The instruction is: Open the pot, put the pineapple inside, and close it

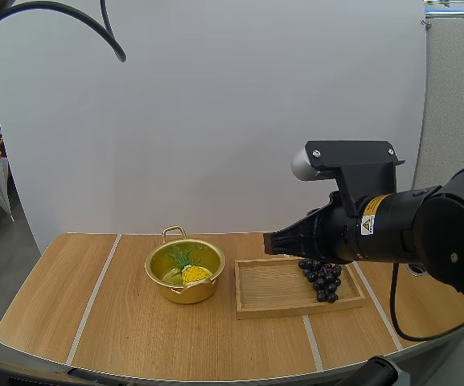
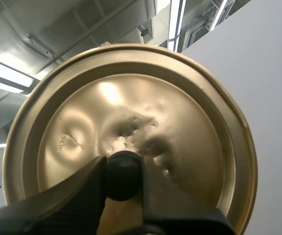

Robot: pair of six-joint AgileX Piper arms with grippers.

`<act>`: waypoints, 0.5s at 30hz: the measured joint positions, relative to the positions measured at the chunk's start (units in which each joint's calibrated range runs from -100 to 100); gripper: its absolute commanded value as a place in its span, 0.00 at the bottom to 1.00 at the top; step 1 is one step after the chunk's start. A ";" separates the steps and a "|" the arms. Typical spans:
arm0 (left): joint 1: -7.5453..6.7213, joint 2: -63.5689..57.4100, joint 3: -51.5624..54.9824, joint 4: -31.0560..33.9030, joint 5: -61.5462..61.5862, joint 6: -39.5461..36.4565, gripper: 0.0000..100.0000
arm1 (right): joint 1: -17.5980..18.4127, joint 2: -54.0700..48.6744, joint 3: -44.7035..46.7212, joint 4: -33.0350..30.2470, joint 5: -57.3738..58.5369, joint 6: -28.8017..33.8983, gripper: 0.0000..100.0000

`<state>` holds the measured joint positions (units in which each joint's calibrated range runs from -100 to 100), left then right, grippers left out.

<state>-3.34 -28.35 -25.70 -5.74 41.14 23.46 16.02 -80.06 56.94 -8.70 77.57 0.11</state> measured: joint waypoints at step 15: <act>0.00 0.00 0.00 0.00 0.00 0.00 0.00 | -2.87 -0.53 0.00 1.30 2.75 -1.19 0.00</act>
<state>-3.34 -28.35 -25.70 -5.74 41.14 23.46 13.15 -80.59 56.94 -7.40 80.31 -1.09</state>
